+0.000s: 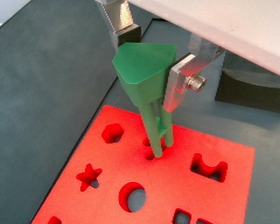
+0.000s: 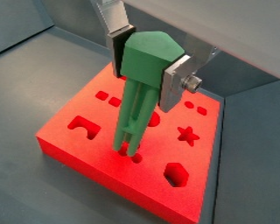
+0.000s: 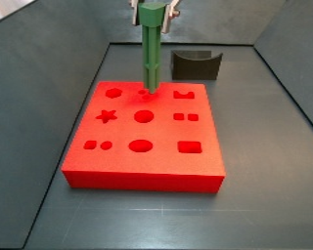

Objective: Pick up the 3 prong object. Move up. Move to above the board. Insert the 3 prong object.
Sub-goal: Insert the 3 prong object.

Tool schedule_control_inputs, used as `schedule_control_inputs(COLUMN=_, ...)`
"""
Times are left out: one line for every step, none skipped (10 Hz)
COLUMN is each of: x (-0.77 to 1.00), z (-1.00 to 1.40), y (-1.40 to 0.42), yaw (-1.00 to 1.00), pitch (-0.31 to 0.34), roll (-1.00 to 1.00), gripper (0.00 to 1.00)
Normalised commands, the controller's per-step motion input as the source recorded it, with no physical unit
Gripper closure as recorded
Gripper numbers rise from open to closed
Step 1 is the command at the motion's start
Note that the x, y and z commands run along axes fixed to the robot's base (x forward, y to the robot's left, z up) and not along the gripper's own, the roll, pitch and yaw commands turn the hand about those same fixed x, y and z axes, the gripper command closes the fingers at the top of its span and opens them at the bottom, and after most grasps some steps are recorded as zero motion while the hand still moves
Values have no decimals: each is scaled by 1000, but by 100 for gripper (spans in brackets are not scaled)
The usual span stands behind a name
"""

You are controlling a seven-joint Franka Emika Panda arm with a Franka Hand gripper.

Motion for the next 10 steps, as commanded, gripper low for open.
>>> schedule_control_inputs(x=0, z=-6, y=0, yaw=-63, pitch=0, roll=57, gripper=100)
schedule_control_inputs(x=0, z=-9, y=0, yaw=-20, pitch=0, roll=44, gripper=100)
schedule_control_inputs(x=0, z=-20, y=0, yaw=0, pitch=0, roll=46, gripper=100)
schedule_control_inputs(x=0, z=-9, y=0, yaw=0, pitch=0, roll=33, gripper=100)
schedule_control_inputs(x=0, z=-66, y=-6, yaw=0, pitch=0, roll=60, gripper=100)
schedule_control_inputs(x=0, z=-129, y=-46, yaw=0, pitch=0, roll=94, gripper=100)
schedule_control_inputs(x=0, z=-131, y=-71, yaw=-14, pitch=0, roll=93, gripper=100)
schedule_control_inputs(x=-11, z=-91, y=-63, yaw=-97, pitch=0, roll=87, gripper=100)
schedule_control_inputs(x=-6, z=-77, y=-49, yaw=-117, pitch=0, roll=79, gripper=100)
schedule_control_inputs(x=0, z=-14, y=0, yaw=-86, pitch=0, roll=23, gripper=100)
